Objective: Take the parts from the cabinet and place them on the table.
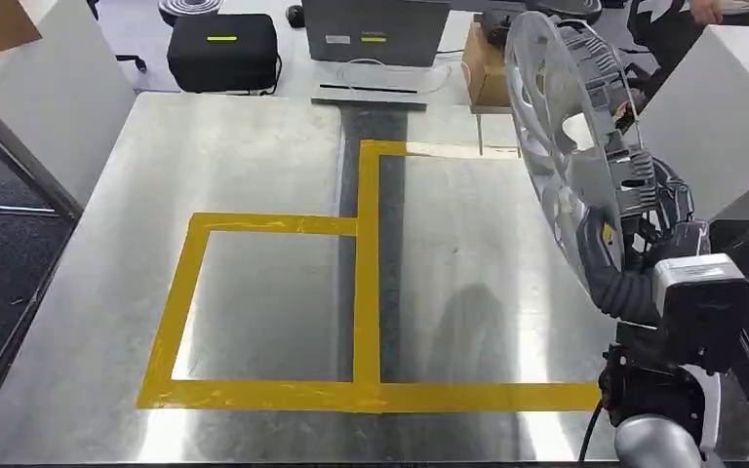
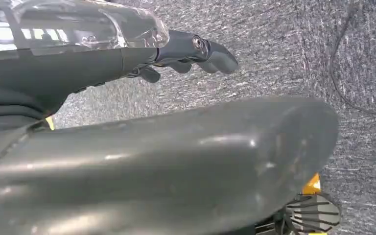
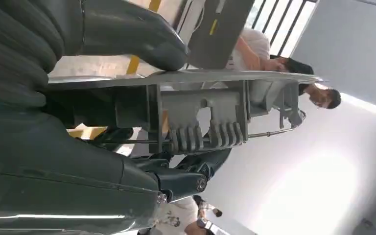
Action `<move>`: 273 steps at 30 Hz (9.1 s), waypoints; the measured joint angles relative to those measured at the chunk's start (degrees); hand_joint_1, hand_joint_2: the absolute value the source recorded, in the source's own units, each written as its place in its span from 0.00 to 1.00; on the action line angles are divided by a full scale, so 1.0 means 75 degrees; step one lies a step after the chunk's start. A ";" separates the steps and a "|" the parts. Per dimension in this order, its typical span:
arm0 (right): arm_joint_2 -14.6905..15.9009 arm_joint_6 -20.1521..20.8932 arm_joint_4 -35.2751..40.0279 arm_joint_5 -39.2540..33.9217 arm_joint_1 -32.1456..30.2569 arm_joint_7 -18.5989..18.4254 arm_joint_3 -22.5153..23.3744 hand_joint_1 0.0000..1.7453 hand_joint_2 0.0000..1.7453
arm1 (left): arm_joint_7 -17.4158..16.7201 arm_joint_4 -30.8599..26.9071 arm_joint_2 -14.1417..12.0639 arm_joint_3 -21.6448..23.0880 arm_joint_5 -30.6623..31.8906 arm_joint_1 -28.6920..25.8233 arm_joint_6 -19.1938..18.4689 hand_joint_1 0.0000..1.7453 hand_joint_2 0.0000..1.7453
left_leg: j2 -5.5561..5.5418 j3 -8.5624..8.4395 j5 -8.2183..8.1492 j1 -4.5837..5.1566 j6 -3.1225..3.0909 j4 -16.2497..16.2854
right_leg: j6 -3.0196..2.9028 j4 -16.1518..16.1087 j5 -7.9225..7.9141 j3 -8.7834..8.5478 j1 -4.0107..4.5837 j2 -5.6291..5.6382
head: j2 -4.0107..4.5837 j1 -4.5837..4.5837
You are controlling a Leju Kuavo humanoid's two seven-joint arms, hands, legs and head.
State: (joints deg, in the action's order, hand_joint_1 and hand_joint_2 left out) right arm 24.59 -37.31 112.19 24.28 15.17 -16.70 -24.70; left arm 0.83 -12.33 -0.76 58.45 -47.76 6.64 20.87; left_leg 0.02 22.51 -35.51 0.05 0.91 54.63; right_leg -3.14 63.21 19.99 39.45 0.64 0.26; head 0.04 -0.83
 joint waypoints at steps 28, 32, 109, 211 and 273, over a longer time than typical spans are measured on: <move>0.0627 0.3338 -0.0726 0.2746 0.0563 -0.2264 -0.0268 1.00 1.00 | -0.0041 0.0000 -0.0020 0.0050 0.0184 0.0016 -0.0122 0.00 0.00 | 0.0079 0.0051 0.0017 0.0046 -0.0033 0.0000 | 0.0014 -0.0109 0.0082 -0.0016 -0.0015 -0.0047 | 0.0000 0.0000; 0.0738 0.3906 -0.1049 0.2583 0.0815 -0.2381 -0.0458 1.00 1.00 | -0.0038 0.0000 -0.0035 0.0064 0.0213 0.0040 -0.0134 0.00 0.00 | 0.0106 0.0120 0.0033 0.0094 -0.0065 0.0003 | 0.0146 -0.0311 0.0255 -0.0091 -0.0064 -0.0055 | 0.0000 0.0000; 0.0466 0.4660 -0.1845 0.1563 0.1842 -0.1556 -0.2503 1.00 1.00 | -0.0003 0.0000 -0.0003 0.0248 0.0434 0.0084 -0.0268 0.00 0.00 | 0.0098 0.0115 0.0057 0.0092 -0.0112 0.0005 | 0.0284 -0.0654 0.0570 -0.0363 -0.0081 -0.0077 | 0.0000 0.0003; 0.0472 0.6586 -0.1445 -0.0308 0.3350 -0.2573 -0.3588 0.00 0.00 | 0.0047 0.0003 -0.0055 0.0373 0.0359 0.0082 -0.0245 0.00 0.00 | 0.0053 0.0106 0.0058 0.0095 -0.0113 0.0006 | 0.0284 -0.0654 0.0570 -0.0375 -0.0080 -0.0089 | 0.0000 0.0003; 0.1015 0.0951 -0.5699 0.1740 -0.3483 -0.3127 0.7772 0.00 1.00 | -0.0522 0.0000 0.0122 0.0379 0.0385 0.0003 -0.0353 0.00 0.00 | -0.0193 0.0029 0.0023 0.0101 -0.0186 0.0005 | 0.0407 -0.0726 0.0648 -0.0514 -0.0066 -0.0229 | 0.0000 -0.0003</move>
State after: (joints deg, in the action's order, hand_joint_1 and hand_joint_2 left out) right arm 32.20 -30.18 69.45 37.33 -10.95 -40.15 33.60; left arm -3.08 -12.33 0.15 61.29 -44.87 6.67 18.23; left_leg -1.43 22.73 -35.34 0.81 -0.48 54.66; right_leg -0.09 57.76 24.86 35.60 0.14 -1.46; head 0.04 -0.85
